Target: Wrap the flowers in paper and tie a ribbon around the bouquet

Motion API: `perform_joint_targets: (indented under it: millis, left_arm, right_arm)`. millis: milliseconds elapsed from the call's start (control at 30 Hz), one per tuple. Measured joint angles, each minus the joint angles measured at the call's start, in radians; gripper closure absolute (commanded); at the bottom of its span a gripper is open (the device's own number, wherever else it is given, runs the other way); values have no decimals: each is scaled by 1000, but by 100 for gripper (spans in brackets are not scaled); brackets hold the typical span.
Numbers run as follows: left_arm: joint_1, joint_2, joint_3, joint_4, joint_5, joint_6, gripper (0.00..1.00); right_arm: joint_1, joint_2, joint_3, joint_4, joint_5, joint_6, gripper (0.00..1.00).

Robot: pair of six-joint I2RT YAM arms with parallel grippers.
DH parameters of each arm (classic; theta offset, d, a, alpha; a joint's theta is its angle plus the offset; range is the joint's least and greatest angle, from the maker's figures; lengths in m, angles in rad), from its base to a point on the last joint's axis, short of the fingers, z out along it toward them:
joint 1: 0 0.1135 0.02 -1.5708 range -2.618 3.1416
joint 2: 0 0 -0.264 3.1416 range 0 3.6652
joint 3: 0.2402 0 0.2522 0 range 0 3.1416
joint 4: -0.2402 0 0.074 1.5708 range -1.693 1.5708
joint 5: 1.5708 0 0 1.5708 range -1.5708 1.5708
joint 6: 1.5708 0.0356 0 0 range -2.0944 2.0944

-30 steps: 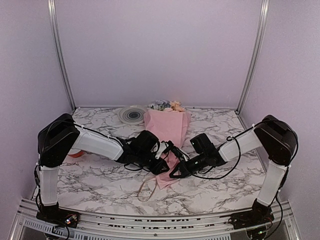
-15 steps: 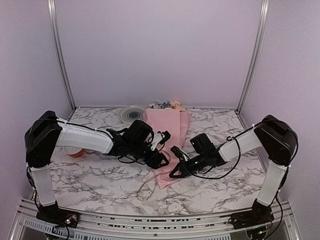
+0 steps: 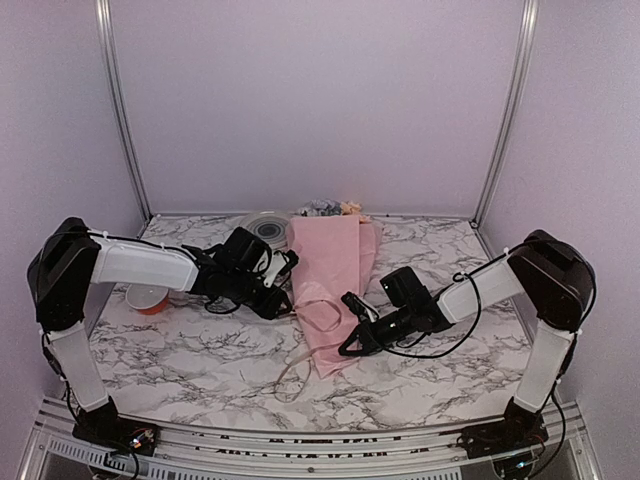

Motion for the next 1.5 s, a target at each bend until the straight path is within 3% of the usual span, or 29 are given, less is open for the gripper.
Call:
perform_joint_targets:
  millis: [200, 467, 667, 800, 967, 1133, 1333, 1500]
  left_arm:
    - [27, 71, 41, -6, -87, -21, 68]
    - [55, 87, 40, -12, -180, -38, 58]
    - [203, 78, 20, -13, -183, -237, 54]
    - [196, 81, 17, 3, -152, -360, 56]
    - [158, 110, 14, 32, -98, -436, 60]
    - [143, 133, 18, 45, -84, -454, 71]
    - [142, 165, 47, 55, -83, -460, 100]
    - [139, 179, 60, 55, -75, -441, 100]
  right_arm:
    - [0, 1, 0, 1, -1, 0, 100]
    - [0, 2, 0, 1, -2, 0, 100]
    - [0, 4, 0, 6, -5, -1, 100]
    - [0, 5, 0, 8, -6, -1, 100]
    - [0, 6, 0, 9, -6, -1, 100]
    - [0, 10, 0, 16, -9, -1, 100]
    - [0, 10, 0, 17, -10, -1, 100]
    - [0, 10, 0, 18, -10, -1, 100]
